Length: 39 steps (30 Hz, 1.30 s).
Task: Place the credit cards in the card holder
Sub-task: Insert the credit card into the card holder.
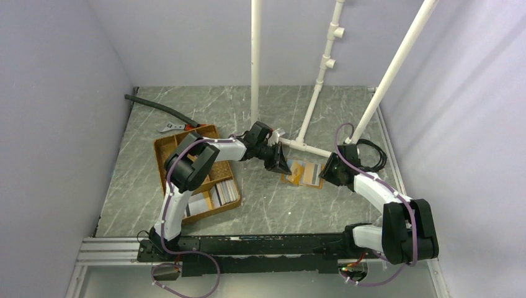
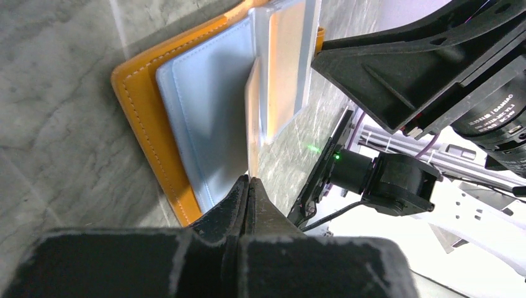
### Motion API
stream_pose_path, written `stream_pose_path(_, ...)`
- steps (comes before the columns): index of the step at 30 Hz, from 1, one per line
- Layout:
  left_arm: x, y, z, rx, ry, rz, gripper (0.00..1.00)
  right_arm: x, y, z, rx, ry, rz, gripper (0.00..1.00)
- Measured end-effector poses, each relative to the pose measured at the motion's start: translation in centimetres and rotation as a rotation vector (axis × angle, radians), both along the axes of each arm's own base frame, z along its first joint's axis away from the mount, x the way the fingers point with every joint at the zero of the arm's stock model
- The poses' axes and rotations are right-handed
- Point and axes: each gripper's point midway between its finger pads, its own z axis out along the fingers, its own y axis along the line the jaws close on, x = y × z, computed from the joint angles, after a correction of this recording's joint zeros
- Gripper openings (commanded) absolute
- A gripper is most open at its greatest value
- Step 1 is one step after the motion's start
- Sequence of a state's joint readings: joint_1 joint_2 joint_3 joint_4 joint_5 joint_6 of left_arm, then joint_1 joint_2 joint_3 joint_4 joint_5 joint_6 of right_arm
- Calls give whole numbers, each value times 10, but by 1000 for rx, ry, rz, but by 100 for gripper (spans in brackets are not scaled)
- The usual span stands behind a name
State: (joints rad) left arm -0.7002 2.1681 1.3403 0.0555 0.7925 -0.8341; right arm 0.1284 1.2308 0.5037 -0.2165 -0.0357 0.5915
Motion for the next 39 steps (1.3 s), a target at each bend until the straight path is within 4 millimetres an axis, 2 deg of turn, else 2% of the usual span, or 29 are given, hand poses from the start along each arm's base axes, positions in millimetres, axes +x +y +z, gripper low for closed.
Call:
stream_pose_path(13, -2, -3, 12, -80, 24, -23, 0, 0, 2, 0, -2, -2, 11, 34)
stream_pose_path(39, -11, 2, 4, -62, 72, -40, 0, 1, 4, 0, -1, -4, 18, 34)
